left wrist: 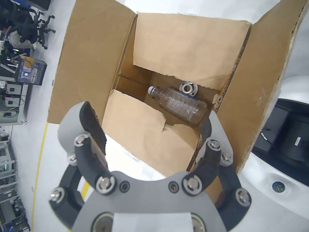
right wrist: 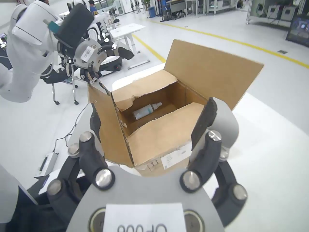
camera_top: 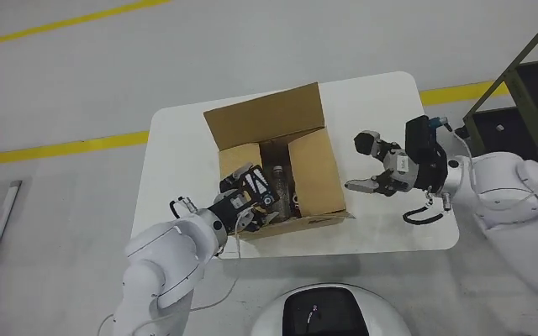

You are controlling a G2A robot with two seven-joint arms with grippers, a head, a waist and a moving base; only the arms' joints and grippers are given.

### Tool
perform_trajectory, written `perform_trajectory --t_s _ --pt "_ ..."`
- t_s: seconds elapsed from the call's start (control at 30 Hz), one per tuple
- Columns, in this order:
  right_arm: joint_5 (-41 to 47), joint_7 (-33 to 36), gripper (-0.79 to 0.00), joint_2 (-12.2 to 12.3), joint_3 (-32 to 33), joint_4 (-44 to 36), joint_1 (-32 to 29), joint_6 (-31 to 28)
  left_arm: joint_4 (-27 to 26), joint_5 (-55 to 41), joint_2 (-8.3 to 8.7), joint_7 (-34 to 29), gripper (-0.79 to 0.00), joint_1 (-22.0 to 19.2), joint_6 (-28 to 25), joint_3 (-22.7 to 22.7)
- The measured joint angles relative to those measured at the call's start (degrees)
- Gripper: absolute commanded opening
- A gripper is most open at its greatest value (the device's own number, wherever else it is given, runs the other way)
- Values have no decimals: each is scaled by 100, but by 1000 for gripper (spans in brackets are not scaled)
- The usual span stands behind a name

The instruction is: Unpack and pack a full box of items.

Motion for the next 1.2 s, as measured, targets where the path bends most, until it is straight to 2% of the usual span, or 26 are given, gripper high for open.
perform_trajectory --t_s 0.23,0.47,0.7,1.0,1.2 --pt "543 629 -785 -147 -1022 311 497 18 -187 -309 127 -119 0 115 118 44" --pt "960 1073 -785 -213 -1534 694 829 -639 -324 -696 270 -335 0 175 334 -267" --pt "1362 1599 -785 -208 -1921 815 991 -1178 -298 -650 404 -423 0 143 427 -553" --pt "802 1716 -785 -103 -2566 718 1244 -1074 -158 -583 463 -296 0 29 638 -540" --pt "569 1793 -785 -87 -2718 709 1322 -973 -70 -381 481 -108 0 -9 886 -406"
